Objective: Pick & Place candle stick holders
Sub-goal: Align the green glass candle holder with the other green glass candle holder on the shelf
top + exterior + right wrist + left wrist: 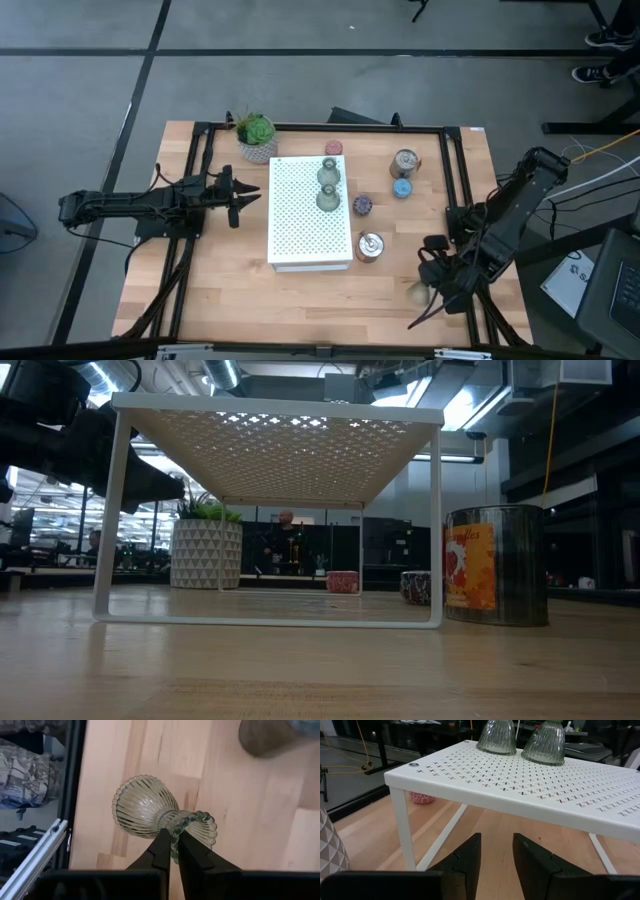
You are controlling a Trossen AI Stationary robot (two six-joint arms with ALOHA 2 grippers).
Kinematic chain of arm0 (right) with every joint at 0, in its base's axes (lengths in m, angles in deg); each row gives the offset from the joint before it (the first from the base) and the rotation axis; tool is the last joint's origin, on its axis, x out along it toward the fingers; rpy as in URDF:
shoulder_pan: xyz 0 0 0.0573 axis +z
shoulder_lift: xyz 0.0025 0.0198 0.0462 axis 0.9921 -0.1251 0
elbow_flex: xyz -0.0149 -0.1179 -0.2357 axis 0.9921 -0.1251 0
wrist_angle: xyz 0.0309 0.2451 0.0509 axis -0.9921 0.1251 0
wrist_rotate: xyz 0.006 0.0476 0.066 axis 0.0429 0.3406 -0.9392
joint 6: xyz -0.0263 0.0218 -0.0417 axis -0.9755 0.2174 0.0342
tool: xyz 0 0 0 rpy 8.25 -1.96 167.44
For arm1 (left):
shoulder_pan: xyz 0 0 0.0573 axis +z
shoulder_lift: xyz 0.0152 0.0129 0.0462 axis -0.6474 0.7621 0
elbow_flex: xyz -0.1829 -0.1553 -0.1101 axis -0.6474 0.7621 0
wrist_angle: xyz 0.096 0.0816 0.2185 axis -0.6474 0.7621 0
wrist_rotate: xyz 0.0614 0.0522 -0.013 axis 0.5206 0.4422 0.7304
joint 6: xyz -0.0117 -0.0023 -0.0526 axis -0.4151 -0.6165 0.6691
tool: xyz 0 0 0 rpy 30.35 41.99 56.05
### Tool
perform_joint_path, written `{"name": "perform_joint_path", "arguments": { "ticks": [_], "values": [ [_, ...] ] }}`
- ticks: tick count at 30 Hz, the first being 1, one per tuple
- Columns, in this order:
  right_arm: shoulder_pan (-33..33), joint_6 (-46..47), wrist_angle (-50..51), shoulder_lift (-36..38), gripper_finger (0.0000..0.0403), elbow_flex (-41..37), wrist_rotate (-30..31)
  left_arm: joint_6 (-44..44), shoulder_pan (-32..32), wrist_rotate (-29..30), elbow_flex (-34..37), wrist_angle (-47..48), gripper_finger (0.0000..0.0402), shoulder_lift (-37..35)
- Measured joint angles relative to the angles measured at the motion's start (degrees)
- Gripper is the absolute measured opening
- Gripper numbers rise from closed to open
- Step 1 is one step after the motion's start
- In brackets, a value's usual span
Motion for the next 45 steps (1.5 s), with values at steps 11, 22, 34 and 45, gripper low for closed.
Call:
{"name": "perform_joint_path", "arguments": {
  "ticks": [11, 22, 34, 45],
  "values": [
    [-2.9, -17.8, 0.1, 0.0, 0.002, 5.5, 10.2, 0.0, 0.0, 0.0, 0.0, 0.0, 0.0107, 0.0],
    [-5.0, -51.2, -10.9, 0.0, 0.002, 6.4, 20.1, 0.0, 0.0, 0.0, 0.0, 0.0, 0.0107, 0.0],
    [-10.9, -80.9, -20.8, 0.0, 0.0021, 6.5, 30.1, 0.0, 0.0, 0.0, 0.0, 0.0, 0.0107, 0.0],
    [-19.2, -83.9, -25.9, 0.0, 0.0021, 6.5, 28.9, 0.0, 0.0, 0.0, 0.0, 0.0, 0.0107, 0.0]
  ]
}}
